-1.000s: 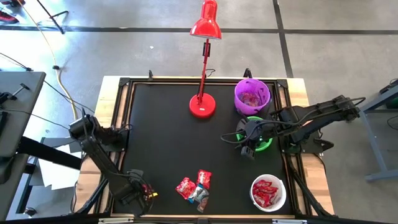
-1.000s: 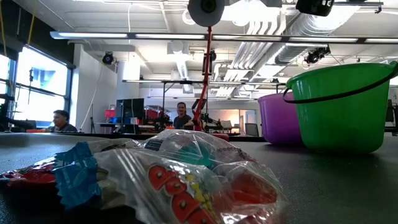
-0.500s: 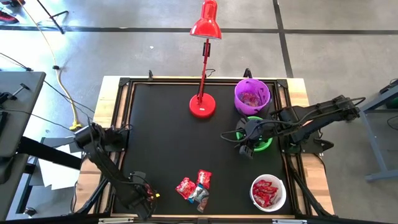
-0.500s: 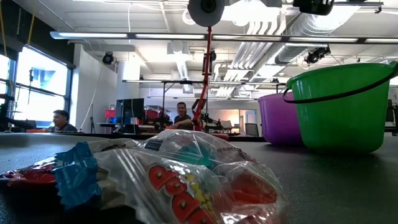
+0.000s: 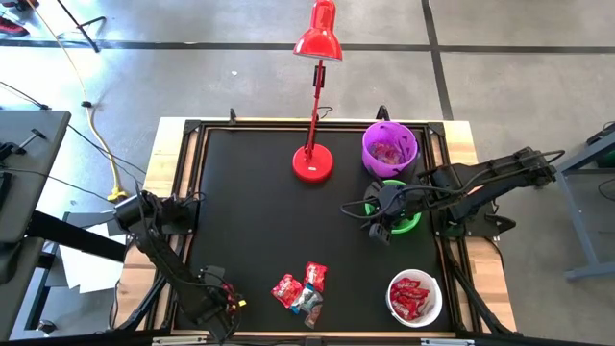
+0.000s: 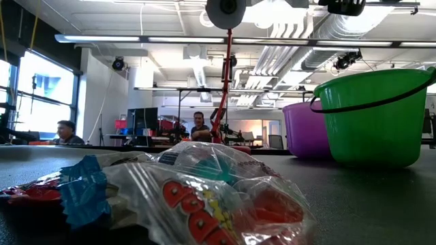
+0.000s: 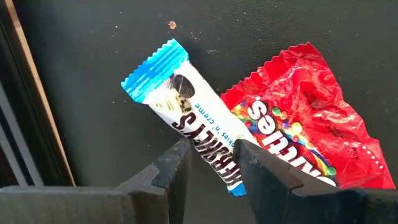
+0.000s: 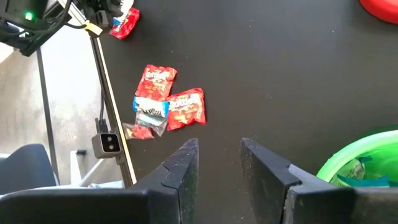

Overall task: Organize candy in baskets
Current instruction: Put the white chocolate bar into the green bucket

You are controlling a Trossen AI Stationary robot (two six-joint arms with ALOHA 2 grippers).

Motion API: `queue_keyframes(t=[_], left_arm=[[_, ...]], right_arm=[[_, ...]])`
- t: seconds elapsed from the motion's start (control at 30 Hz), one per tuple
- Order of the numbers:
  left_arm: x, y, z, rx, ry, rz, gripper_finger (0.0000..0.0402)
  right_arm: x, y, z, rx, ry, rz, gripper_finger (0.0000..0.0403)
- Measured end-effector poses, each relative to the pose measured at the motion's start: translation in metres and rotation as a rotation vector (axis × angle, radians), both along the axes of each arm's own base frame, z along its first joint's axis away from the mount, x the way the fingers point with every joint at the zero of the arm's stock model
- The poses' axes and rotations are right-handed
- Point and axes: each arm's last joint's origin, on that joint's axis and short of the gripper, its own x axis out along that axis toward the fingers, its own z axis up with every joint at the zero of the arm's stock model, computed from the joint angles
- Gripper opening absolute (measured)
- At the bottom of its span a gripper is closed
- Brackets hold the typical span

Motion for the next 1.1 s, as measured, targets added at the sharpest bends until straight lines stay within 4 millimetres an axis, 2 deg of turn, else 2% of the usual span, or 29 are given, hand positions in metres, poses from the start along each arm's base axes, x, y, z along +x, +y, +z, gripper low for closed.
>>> queue_keyframes(t=[0.23,0.33,0.6,0.8,1.1], left_arm=[[0.002,-0.001,0.0,-0.011,-0.022,0.009,0.013],[0.002,-0.002,-0.001,-0.011,-0.028,0.005,0.0117],[0.004,-0.002,0.0,-0.005,-0.061,-0.057,0.0012],[0.003,-0.002,0.0,-0.002,-0.06,-0.067,0.0006],[0.008,-0.006,0.015,0.029,-0.04,-0.108,0.0]], right_arm=[[0.0,0.0,0.0,-0.006,-0.002,-0.005,0.0114],[0.0,-0.001,0.0,-0.024,-0.007,-0.02,0.0114],[0.002,-0.001,0.001,-0.007,-0.024,-0.043,0.0114],[0.004,0.0,0.003,0.003,-0.056,-0.044,0.0114],[0.004,0.0,0.004,0.003,-0.062,-0.044,0.0114]])
